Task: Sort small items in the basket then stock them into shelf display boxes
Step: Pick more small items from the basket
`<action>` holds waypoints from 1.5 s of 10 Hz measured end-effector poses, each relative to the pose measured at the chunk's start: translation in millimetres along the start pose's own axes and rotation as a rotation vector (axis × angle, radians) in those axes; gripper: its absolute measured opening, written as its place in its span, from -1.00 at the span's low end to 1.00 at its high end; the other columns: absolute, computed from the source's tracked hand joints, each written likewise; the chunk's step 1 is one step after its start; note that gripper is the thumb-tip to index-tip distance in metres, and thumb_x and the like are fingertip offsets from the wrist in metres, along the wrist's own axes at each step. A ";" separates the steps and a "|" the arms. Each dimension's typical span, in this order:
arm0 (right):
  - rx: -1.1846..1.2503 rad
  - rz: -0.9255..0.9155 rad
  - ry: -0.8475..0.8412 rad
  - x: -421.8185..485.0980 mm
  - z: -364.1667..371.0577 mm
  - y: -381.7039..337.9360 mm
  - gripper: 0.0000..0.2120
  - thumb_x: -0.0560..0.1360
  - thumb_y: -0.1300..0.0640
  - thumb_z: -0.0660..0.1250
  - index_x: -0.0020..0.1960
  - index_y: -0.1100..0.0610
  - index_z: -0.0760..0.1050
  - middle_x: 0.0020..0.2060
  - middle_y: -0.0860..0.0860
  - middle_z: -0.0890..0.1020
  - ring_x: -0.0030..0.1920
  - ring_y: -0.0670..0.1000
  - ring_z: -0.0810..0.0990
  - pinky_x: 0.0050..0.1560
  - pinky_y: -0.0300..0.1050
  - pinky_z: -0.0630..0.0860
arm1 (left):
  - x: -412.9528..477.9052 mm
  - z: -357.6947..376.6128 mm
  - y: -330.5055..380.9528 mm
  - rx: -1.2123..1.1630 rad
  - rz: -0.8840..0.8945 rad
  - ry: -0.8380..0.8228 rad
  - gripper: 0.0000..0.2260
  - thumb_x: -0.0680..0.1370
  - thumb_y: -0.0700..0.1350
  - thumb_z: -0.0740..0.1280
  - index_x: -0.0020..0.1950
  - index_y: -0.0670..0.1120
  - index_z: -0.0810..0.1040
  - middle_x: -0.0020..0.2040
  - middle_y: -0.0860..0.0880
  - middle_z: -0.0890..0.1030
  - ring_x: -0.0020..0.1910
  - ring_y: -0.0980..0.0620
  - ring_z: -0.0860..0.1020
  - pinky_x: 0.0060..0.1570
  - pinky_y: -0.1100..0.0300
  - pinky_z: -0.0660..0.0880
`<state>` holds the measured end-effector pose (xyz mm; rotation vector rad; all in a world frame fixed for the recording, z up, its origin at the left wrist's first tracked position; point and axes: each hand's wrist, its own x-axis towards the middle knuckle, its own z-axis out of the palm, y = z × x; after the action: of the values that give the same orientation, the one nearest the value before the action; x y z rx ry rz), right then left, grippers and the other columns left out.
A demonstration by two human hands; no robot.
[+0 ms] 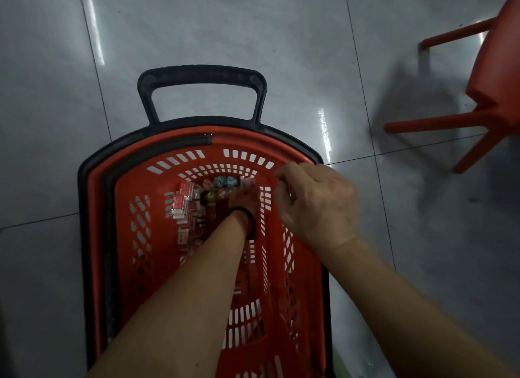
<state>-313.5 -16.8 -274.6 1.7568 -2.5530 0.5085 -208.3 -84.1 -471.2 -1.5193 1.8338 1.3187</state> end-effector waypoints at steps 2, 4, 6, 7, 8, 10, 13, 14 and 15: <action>0.048 0.083 -0.309 11.8 -27.0 -6.8 -0.77 0.60 -0.05 0.25 0.02 0.01 0.65 -0.17 -0.05 0.69 -0.21 0.07 0.65 -0.26 -0.04 0.57 | -80.2 -21.5 -6.2 -0.891 -0.292 0.021 -0.48 0.49 0.42 0.36 0.13 0.01 0.69 0.03 -0.10 0.76 0.02 -0.18 0.73 0.09 -0.17 0.67; 0.333 0.347 -0.518 27.4 -125.7 -25.0 -0.84 0.60 -0.03 0.37 0.15 -0.11 0.66 -0.02 -0.15 0.72 -0.06 -0.11 0.67 -0.02 -0.06 0.65 | -251.3 -120.4 40.8 -1.444 -0.203 -0.195 -0.74 0.71 -0.17 0.27 0.36 -0.16 0.61 0.23 -0.21 0.65 0.09 -0.13 0.60 0.05 -0.01 0.57; 0.652 0.306 -0.509 41.0 -289.9 -114.2 -0.86 0.62 -0.03 0.42 0.16 -0.08 0.65 -0.06 -0.22 0.67 -0.06 -0.20 0.63 -0.11 -0.33 0.54 | -413.5 -257.5 94.9 -1.450 0.024 -0.213 -0.68 0.67 -0.07 0.28 0.37 -0.13 0.61 0.21 -0.20 0.67 0.04 -0.09 0.62 -0.04 0.03 0.51; 0.768 0.218 -0.474 49.7 -380.2 -166.5 -0.83 0.59 -0.02 0.49 0.17 -0.06 0.66 -0.06 -0.22 0.66 -0.03 -0.18 0.62 -0.09 -0.37 0.49 | -508.4 -315.2 115.2 -1.398 0.156 -0.082 -0.72 0.62 -0.17 0.32 0.31 -0.16 0.62 0.23 -0.28 0.67 0.13 -0.19 0.63 0.07 -0.05 0.57; 0.841 0.123 -0.442 52.2 -451.3 -214.9 -0.79 0.55 0.04 0.54 0.17 -0.07 0.67 -0.02 -0.18 0.69 -0.02 -0.11 0.65 -0.03 -0.26 0.55 | -592.8 -347.7 122.1 -1.339 0.231 0.016 -0.69 0.66 -0.26 0.27 0.40 -0.29 0.52 0.32 -0.39 0.59 0.24 -0.28 0.59 0.34 -0.23 0.46; 0.879 -0.008 -0.457 33.0 -552.2 -328.6 -0.88 0.55 -0.07 0.54 -0.12 -0.07 0.68 -0.15 -0.15 0.69 -0.19 -0.08 0.67 -0.16 -0.12 0.59 | -754.8 -404.6 81.4 -1.307 0.288 0.136 -0.82 0.69 -0.27 0.25 0.22 -0.18 0.61 0.06 -0.18 0.73 -0.07 -0.03 0.70 -0.21 0.19 0.59; 0.995 -0.254 -0.665 -61.0 -612.9 -542.2 -0.95 0.60 0.02 0.52 0.01 -0.02 0.72 -0.20 0.00 0.73 -0.19 0.04 0.69 -0.14 0.08 0.63 | -935.5 -431.4 -93.9 -1.563 0.367 0.551 -0.86 0.65 -0.12 0.41 0.15 -0.16 0.62 -0.17 -0.11 0.57 -0.27 0.00 0.52 -0.26 0.14 0.45; 1.020 -0.365 -0.757 -99.8 -622.2 -621.2 -0.90 0.58 0.24 0.50 -0.01 0.05 0.69 -0.20 0.07 0.72 -0.23 0.07 0.67 -0.20 -0.01 0.61 | -996.8 -438.3 -164.0 -1.473 0.403 0.677 -0.80 0.63 -0.09 0.43 0.14 -0.22 0.63 -0.15 -0.20 0.56 -0.26 -0.04 0.48 -0.27 0.10 0.42; 1.004 -0.498 -0.807 -131.2 -637.8 -699.5 -0.90 0.57 0.22 0.52 -0.05 0.04 0.67 -0.23 0.04 0.72 -0.25 0.05 0.68 -0.20 0.00 0.65 | -1057.5 -446.1 -226.0 -1.415 0.389 0.812 -0.75 0.65 -0.08 0.41 0.09 -0.29 0.59 -0.19 -0.22 0.57 -0.25 -0.10 0.46 -0.22 0.02 0.40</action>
<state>257.0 45.7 489.6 3.3806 -2.1109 1.4606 442.8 98.2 483.4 -2.7471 1.5530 2.8326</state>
